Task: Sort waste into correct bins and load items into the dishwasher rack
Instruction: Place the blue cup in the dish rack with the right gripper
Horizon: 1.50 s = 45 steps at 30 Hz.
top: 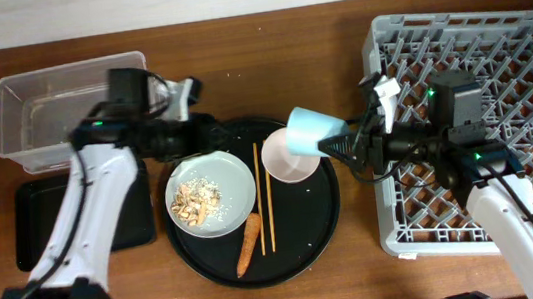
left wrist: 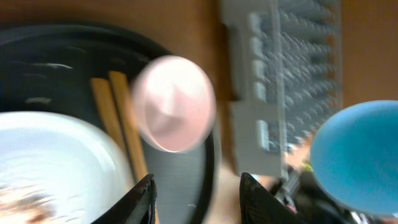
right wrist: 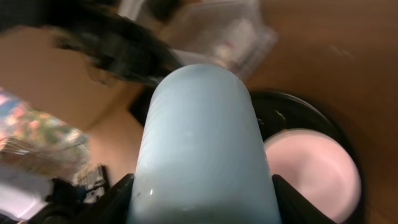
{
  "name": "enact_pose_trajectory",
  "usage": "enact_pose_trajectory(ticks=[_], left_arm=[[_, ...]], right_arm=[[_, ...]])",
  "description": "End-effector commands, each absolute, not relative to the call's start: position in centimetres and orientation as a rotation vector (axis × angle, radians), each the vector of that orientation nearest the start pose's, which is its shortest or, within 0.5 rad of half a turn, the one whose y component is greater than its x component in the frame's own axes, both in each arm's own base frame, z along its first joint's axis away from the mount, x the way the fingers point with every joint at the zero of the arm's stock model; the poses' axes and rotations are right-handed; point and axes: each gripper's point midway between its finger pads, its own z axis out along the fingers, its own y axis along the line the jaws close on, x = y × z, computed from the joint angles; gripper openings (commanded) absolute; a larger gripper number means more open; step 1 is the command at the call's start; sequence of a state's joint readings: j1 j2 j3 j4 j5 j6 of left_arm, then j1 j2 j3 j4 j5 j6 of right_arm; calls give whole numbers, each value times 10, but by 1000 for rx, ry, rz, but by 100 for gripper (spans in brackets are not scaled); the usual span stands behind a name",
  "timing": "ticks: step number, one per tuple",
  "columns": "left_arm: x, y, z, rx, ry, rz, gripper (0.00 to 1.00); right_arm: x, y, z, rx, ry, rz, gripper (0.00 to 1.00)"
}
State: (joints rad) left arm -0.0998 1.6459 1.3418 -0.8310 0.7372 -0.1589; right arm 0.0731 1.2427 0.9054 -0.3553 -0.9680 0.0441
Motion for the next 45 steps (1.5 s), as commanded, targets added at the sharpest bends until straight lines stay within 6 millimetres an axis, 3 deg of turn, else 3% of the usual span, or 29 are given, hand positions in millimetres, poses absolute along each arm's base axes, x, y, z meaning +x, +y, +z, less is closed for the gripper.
enact_pose_trajectory(ticks=[1,4,5,7,9,11,14,17,21,28,29,31,33,37,40,42,44,45], left_arm=[[366,-84,183,13,2643,-699,46],[356,-48,167,-76,2738,-454,46],[350,-32,160,-109,2781,-326,47],[346,-22,156,-127,2805,-245,47],[344,-22,155,-130,2815,-239,47],[342,-22,155,-131,2822,-241,48],[342,-22,155,-131,2822,-241,48],[341,-22,155,-132,2826,-241,48],[341,-22,155,-132,2826,-243,48],[340,-22,154,-132,2830,-242,48],[340,-22,154,-132,2830,-242,48],[340,-22,154,-132,2829,-242,48],[340,-22,154,-133,2830,-242,49],[340,-22,154,-133,2832,-242,49],[339,-22,154,-133,2835,-243,50],[339,-22,154,-134,2836,-242,56],[339,-22,154,-133,2835,-243,59],[339,-22,154,-133,2835,-243,61]], right_arm=[[322,133,216,-399,2206,829,45],[316,95,215,-250,2373,556,44],[306,70,222,-171,2470,385,43],[294,41,235,-68,2535,251,43],[286,10,244,83,2562,167,43],[278,-36,248,299,2557,90,43],[260,-107,245,610,2517,-55,43],[237,-163,234,877,2488,-157,43],[223,-201,205,1110,2513,-166,44],[231,-214,135,1224,2716,-66,44],[230,-213,128,1234,2740,-53,50],[232,-209,122,1239,2756,-2,79],[240,-200,123,1224,2737,94,99],[239,-195,124,1228,2744,131,98],[258,-179,142,1173,2670,308,98],[271,-166,172,1056,2610,383,97],[292,-124,208,776,2582,441,93],[300,-101,217,645,2593,448,93]])
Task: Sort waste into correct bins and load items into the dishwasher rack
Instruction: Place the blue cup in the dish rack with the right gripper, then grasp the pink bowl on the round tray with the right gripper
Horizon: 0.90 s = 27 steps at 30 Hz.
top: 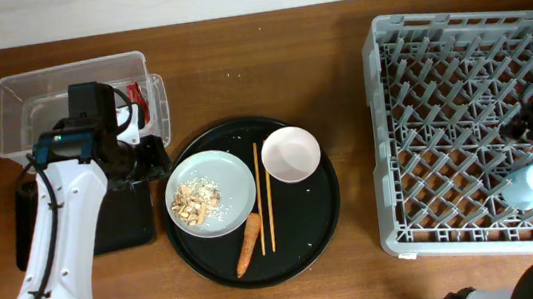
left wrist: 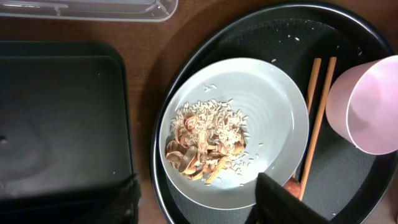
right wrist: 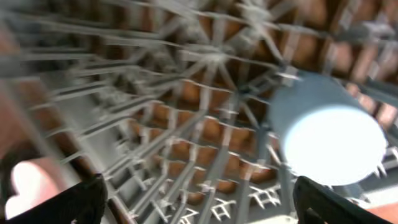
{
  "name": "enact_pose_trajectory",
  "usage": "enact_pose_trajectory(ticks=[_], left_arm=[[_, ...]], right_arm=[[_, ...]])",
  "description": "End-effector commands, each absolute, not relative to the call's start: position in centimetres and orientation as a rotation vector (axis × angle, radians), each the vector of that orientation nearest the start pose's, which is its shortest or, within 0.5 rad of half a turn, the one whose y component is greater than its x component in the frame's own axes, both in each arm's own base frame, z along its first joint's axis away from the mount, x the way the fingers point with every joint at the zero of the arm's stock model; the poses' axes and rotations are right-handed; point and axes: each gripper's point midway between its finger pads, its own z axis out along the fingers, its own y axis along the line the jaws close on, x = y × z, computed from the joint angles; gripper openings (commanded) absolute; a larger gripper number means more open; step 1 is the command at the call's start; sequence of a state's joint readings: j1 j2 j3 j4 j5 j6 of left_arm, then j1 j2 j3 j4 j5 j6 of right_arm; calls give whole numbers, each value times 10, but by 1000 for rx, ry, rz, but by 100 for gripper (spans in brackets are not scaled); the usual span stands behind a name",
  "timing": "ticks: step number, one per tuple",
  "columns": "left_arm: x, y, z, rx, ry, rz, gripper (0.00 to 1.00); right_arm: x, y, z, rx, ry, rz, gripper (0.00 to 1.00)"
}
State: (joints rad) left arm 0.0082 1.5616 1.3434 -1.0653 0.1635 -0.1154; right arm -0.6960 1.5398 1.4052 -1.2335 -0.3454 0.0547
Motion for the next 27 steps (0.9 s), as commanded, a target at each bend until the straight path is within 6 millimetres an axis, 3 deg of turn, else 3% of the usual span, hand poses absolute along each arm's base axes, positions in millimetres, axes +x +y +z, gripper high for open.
enact_pose_trajectory(ticks=[1,6,8,10,12,15,19,24,27], left_arm=[[339,-22,154,-133,2836,-242,61],[339,-22,154,-134,2836,-242,67],[339,-22,154,-134,2837,-242,67],[339,-22,154,-134,2837,-242,68],[339,-22,154,-134,2837,-242,68],[339,-22,154,-134,2837,-242,68],[339,-22,154,-134,2837,-242,68],[338,-22,153,-134,2838,-243,68],[338,-22,153,-134,2841,-246,68]], right_arm=[[305,-82,221,554,2606,458,93],[339,68,222,-123,2639,562,90],[348,106,207,-264,2655,499,89],[357,129,184,-280,2701,431,86],[363,155,160,-340,2735,446,76],[374,175,111,-276,2831,424,67],[381,174,64,-220,2920,369,51],[377,170,35,-212,2994,325,31],[376,171,34,-214,2995,325,4]])
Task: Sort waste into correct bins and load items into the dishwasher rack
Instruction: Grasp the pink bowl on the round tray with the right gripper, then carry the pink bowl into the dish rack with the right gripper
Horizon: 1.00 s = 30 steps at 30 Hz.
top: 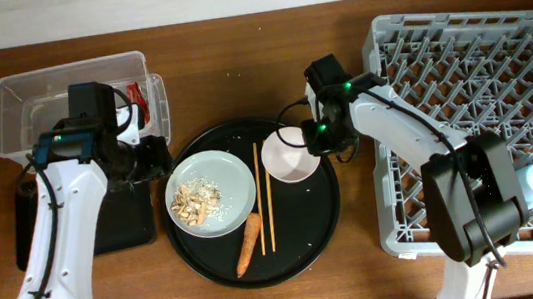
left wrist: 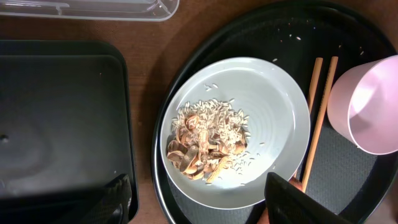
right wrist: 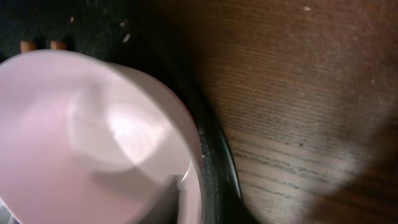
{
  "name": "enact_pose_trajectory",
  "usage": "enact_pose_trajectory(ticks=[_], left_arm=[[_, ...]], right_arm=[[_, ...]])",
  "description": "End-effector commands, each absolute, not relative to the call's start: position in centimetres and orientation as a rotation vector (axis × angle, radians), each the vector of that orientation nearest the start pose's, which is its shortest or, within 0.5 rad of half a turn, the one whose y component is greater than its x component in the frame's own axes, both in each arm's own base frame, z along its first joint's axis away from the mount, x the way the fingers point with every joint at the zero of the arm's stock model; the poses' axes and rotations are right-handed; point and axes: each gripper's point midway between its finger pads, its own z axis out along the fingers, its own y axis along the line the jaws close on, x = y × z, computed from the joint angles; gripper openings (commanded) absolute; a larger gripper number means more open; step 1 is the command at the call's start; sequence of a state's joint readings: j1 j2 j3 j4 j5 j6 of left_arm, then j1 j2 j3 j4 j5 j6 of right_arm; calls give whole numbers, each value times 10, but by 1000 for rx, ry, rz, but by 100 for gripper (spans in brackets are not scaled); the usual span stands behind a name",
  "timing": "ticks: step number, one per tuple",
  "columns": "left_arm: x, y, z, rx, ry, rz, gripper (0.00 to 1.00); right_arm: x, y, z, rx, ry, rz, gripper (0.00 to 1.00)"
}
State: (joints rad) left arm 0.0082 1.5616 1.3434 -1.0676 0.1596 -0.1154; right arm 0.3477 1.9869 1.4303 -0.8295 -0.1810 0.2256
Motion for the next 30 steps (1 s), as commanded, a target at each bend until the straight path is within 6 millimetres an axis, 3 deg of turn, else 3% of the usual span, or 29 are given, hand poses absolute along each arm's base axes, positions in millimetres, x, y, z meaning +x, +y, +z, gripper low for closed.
enact_pose_trajectory(ticks=[1,3,6,8,10,12,13,15,16,18,19,22,23,24,30], left_arm=[[338,-22,153,-134,2842,-246,68],[338,-22,153,-134,2841,-246,68],[338,-22,153,-134,2841,-246,68],[338,-22,153,-134,2841,-246,68],[338,-22,153,-134,2841,-246,68],[338,-22,153,-134,2841,-246,68],[338,-22,153,-134,2841,-246,68],[338,-22,153,-134,2841,-246,68],[338,-22,153,-134,2841,-246,68],[338,-23,153,-134,2841,-247,68],[338,-23,153,-134,2841,-247,68],[337,-23,153,-135,2846,-247,68],[336,-23,153,-136,2849,-247,68],[335,-23,152,-137,2855,-247,68],[334,-23,152,-137,2855,-247,68]], right_arm=[[376,169,37,-211,2994,324,4],[381,157,58,-175,2981,293,4],[401,116,122,-89,2871,131,4],[416,65,188,-26,2725,-63,4],[418,13,231,117,2606,-234,4],[411,-36,254,253,2526,-414,4],[404,-72,263,347,2482,-567,4],[392,-125,274,497,2410,-812,4],[380,-159,286,641,2313,-988,4],[351,-206,314,901,2052,-1282,4],[343,-221,322,964,1962,-1370,4],[334,-259,319,1080,1850,-1513,4],[334,-274,308,1118,1843,-1534,4],[334,-297,285,1163,1854,-1577,4],[353,-314,215,1130,1984,-1662,4]])
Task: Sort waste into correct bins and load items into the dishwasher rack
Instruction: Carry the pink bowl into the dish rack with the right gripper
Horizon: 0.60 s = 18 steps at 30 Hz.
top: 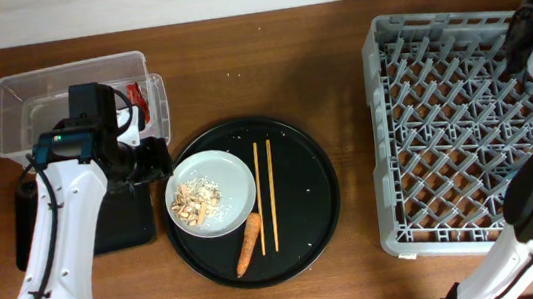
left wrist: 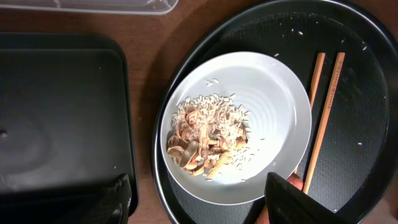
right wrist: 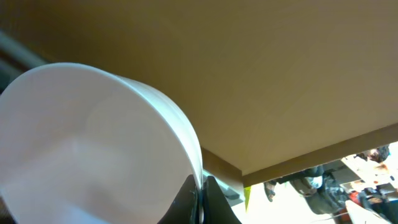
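A pale plate of rice and food scraps (top: 211, 193) lies on the round black tray (top: 312, 240), with two chopsticks (top: 267, 195) and a carrot (top: 248, 244) beside it. My left gripper (top: 152, 159) hangs open at the plate's left edge; in the left wrist view its fingers (left wrist: 292, 200) frame the plate (left wrist: 249, 118). The right arm is up at the rack's far right corner. In the right wrist view my right gripper (right wrist: 199, 198) is shut on the rim of the pink bowl (right wrist: 93, 143). The blue cup does not show.
The grey dishwasher rack (top: 445, 129) fills the right side. A clear bin (top: 70, 101) holding something red stands at the back left, and a black bin (left wrist: 62, 118) lies in front of it under the left arm.
The pink bowl has left the tray and is pinched by its rim in my right gripper, which has moved from the tray to the rack's far right corner. The left arm stayed put.
My right gripper first held the blue cup beside the tray while the left hovered over it. Then the cup lay in the rack's front right and the left arm had drawn back toward the bins. Then the right gripper was at the pink bowl, which it now holds.
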{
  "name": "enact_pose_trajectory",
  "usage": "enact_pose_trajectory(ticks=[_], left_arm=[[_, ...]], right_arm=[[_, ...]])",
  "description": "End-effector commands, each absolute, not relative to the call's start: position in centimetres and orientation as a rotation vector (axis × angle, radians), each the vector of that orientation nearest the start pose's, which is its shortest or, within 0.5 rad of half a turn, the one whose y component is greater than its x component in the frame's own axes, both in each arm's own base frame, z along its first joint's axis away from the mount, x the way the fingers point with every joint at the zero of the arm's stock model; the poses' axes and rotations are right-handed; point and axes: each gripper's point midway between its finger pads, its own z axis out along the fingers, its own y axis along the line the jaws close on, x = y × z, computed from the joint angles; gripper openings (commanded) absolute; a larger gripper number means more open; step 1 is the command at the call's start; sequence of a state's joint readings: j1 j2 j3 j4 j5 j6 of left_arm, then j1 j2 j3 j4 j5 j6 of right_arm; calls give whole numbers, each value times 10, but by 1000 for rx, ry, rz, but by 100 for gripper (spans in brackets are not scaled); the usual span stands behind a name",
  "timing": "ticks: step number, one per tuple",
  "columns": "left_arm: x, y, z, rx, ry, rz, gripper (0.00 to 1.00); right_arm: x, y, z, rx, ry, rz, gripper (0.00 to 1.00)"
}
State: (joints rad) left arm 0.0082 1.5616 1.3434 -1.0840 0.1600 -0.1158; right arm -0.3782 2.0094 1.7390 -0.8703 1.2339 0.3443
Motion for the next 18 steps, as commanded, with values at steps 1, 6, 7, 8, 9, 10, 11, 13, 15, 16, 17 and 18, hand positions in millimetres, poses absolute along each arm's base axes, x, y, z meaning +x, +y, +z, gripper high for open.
enact_pose_trajectory(ticks=[1,6,7,8,9,10,11,13,15,16,17,18], left_arm=[[335,-23,152,-136,2855,-248,68],[335,-23,152,-136,2853,-248,68],[335,-23,152,-136,2853,-248,68],[335,-23,152,-136,2853,-248,68],[335,-23,152,-136,2853,-248,68],[335,-23,152,-136,2853,-248,68],[335,-23,152,-136,2854,-248,68],[335,-23,152,-136,2855,-248,68],[334,-23,152,-136,2855,-248,68],[334,-23,152,-137,2856,-248,68],[335,-23,152,-136,2855,-248,68],[335,-23,152,-136,2854,-248,68]], right_arm=[[354,-314,209,1124,2000,-1665,4],[373,-293,162,1062,2202,-1481,4],[377,-288,159,1047,2215,-1464,4],[382,-281,158,1026,2226,-1450,4],[385,-274,157,1002,2235,-1445,4],[390,-267,157,976,2242,-1439,4],[393,-261,157,956,2250,-1436,4],[396,-249,148,923,2315,-1385,5],[395,-238,136,904,2411,-1302,21],[394,-235,133,900,2443,-1276,22],[390,-233,132,903,2464,-1264,27],[387,-230,136,903,2482,-1241,31]])
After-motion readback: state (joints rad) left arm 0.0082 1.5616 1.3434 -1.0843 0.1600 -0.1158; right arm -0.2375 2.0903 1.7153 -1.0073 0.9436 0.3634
